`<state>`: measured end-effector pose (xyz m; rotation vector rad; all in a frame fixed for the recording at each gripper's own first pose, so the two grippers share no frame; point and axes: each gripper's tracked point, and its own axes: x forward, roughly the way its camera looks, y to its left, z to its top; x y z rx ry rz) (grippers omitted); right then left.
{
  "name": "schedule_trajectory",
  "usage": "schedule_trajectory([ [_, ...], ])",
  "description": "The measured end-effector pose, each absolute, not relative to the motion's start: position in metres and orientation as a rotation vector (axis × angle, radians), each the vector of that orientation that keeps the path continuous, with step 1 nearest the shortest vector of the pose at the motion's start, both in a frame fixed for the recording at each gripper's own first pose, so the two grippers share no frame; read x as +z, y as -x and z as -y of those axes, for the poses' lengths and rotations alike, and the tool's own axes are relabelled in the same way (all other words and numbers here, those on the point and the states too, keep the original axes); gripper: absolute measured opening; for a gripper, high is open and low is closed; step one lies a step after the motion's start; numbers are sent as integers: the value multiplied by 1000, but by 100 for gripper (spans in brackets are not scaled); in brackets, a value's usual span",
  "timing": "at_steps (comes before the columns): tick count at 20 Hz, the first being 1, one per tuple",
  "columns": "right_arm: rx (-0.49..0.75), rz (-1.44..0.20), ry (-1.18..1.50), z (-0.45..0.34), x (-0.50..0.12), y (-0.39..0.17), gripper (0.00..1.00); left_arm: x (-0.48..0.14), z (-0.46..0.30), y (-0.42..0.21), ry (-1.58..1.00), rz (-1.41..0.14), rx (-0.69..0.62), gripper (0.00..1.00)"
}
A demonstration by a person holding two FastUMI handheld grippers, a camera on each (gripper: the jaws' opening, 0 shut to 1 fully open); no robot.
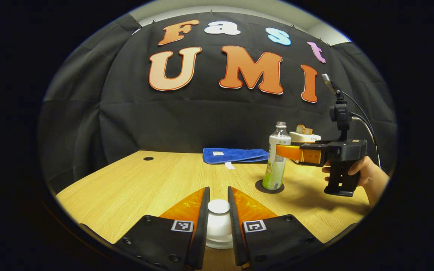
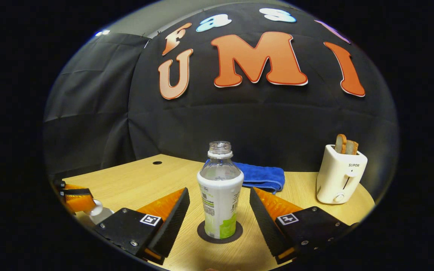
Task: Open the teacup lid with one hand, grasp the water bottle and pour water into the teacup with the other hand; after pouring, place the water bottle on the coaster and then close the teacup lid.
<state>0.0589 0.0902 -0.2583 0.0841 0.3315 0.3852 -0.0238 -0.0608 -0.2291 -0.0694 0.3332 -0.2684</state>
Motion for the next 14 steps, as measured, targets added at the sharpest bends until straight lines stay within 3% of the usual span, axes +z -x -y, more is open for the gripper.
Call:
schedule_trajectory([
  [14,412,-250,-70,-66,-217,1,96,-260,72,26,-19,-424,-278,33],
])
